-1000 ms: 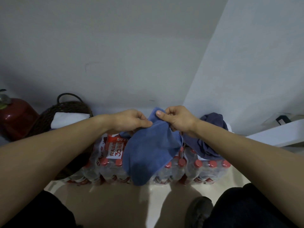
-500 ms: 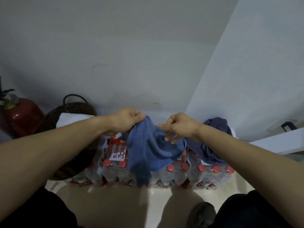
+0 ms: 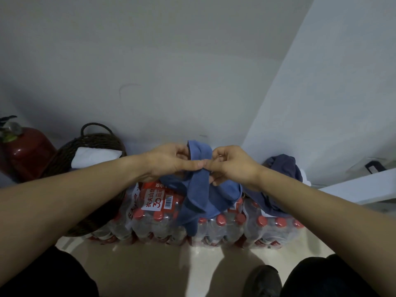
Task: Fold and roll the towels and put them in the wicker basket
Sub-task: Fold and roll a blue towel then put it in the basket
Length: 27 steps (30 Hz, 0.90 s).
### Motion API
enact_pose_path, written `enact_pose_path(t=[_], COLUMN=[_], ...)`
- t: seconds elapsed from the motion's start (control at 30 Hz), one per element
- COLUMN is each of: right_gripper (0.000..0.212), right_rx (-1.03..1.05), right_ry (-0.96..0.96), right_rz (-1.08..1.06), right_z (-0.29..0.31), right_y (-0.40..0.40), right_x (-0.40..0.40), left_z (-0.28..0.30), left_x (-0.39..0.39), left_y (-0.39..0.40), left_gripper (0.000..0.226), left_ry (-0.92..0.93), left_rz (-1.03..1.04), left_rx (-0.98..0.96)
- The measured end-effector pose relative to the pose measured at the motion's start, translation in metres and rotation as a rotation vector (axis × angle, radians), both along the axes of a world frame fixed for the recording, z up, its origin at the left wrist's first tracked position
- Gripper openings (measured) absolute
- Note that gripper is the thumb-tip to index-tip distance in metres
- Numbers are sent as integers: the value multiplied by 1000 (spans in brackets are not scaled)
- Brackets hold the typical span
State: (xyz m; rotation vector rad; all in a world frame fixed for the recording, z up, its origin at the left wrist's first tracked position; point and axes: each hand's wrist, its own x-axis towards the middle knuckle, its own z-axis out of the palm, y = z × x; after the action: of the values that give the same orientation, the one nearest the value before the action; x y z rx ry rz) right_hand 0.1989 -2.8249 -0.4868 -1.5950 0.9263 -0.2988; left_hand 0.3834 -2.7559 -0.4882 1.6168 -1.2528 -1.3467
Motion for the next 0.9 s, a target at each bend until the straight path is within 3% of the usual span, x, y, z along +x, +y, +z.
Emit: enact_pose_path(t=[0.17, 0.33, 0.4, 0.53, 0.67, 0.73, 0.83, 0.9], right_gripper=[23, 22, 26, 44, 21, 11, 28, 35], right_rx=[-17, -103, -128, -57, -27, 11, 35, 35], right_ry=[-24, 212, 160, -16, -130, -166, -197, -218], right_rz=[-92, -170, -141, 158, 105, 111, 96, 76], right_z=[4, 1, 2, 9, 10, 10, 12, 15], right_y=[-10, -15, -14, -2, 3, 2, 1, 1], right_x=[-8, -14, -13, -8, -1, -3, -4, -3], left_z=[-1, 12, 17, 29, 40, 41, 39, 39], left_x=[1, 5, 2, -5, -6, -4, 4, 7], left_y=[8, 7, 7, 6, 6, 7, 9, 11], left_gripper=[32, 12, 7, 13, 33, 39, 54, 71], left_ry=[-53, 21, 78, 226, 304, 126, -376, -437], left_rz=[-111, -29, 31, 145, 141, 141, 122, 54], left_rx=[73, 21, -4, -8, -9, -70, -276, -354])
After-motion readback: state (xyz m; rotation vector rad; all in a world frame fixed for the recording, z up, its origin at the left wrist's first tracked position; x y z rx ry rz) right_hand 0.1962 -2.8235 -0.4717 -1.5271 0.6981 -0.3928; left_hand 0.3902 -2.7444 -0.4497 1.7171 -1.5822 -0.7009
